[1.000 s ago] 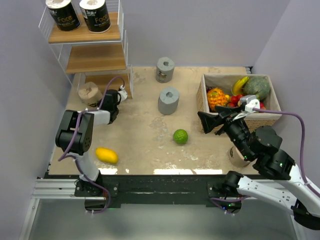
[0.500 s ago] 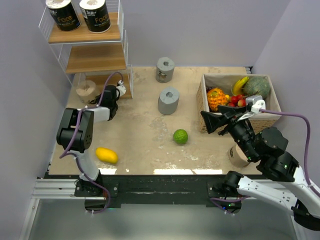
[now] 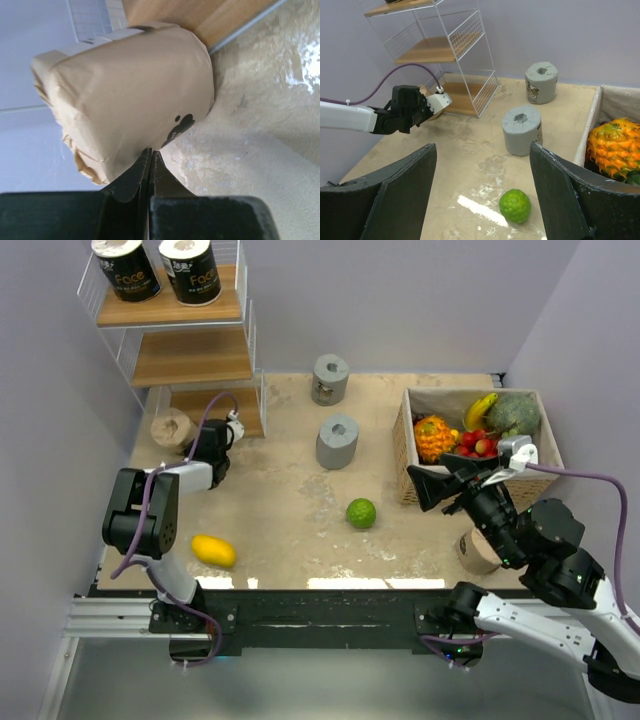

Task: Place and organize the paper towels onto the shelf

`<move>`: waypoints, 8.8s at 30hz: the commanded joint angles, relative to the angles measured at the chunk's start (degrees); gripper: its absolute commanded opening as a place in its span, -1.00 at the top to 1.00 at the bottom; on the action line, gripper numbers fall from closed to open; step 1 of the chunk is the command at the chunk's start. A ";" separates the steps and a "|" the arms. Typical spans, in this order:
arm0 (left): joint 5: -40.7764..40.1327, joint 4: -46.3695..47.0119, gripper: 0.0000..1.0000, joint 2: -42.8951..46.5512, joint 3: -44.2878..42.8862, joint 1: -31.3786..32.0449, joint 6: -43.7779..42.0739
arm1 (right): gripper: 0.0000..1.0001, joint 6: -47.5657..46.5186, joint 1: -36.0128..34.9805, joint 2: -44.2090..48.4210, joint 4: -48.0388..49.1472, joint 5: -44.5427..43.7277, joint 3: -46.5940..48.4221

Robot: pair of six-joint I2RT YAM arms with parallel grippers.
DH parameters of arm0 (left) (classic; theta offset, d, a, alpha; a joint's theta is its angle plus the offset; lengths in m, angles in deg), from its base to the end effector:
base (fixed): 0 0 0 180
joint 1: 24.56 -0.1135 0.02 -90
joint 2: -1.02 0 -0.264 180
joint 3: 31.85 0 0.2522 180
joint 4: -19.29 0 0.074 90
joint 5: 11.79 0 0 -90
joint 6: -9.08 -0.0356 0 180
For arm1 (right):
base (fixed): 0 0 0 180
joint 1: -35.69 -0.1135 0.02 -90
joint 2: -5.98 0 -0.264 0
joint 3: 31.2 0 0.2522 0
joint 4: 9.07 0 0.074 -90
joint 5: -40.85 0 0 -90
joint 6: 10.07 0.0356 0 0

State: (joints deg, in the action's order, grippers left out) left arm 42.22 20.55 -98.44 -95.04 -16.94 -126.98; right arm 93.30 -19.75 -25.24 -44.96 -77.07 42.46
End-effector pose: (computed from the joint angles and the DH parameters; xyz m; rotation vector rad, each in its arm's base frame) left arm 0.3506 -0.0258 0.1657 0.6652 2.1432 1.0578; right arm 0.0620 0.0606 0.4326 -0.1427 1.4936 0.6194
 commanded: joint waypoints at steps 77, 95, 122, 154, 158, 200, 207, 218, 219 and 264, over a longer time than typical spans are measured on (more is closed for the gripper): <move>-1.01 8.01 1.00 -9.88 -11.50 -2.70 8.35 | -0.57 1.49 0.07 -3.85 -0.64 -1.52 4.00; 5.66 -17.20 0.91 14.28 -3.92 -1.55 42.89 | -0.58 8.69 0.07 -12.98 -5.29 -3.27 0.66; 60.15 -28.21 -1.00 37.59 1.62 -1.46 67.34 | -0.52 32.04 28.28 -32.06 -29.69 -4.06 4.08; 46.80 -28.30 -0.90 46.90 5.40 -2.17 69.27 | -0.67 39.55 55.26 -26.96 -31.67 -6.44 -10.58; 47.23 -27.86 -0.87 46.73 5.75 -1.91 68.92 | -0.67 38.23 55.26 -26.70 -29.55 -6.35 -12.00; 51.02 -28.56 -0.87 45.85 5.13 -1.64 68.48 | -0.30 44.91 56.94 -34.25 -30.08 -3.80 -17.01; 50.49 -28.56 -0.88 46.29 5.31 -1.55 68.48 | 0.20 42.98 57.02 -31.54 -30.68 -6.44 -15.00; 50.93 -28.30 -0.91 47.69 5.66 -1.46 68.56 | 0.83 35.43 56.93 -25.03 -32.80 -10.57 -7.61; 51.02 -28.47 -0.91 47.61 5.66 -1.46 68.56 | 0.85 34.72 57.02 -24.16 -32.63 -10.57 -7.08; 0.76 -45.25 -0.96 58.67 -0.49 -1.55 84.81 | 0.54 -12.74 0.34 -61.13 4.20 20.17 33.78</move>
State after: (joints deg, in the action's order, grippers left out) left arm 55.36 -20.75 -41.72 -92.02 -18.53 -47.95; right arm 88.55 -16.08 -79.64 -50.45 -60.81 69.02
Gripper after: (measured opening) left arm 0.977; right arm 0.408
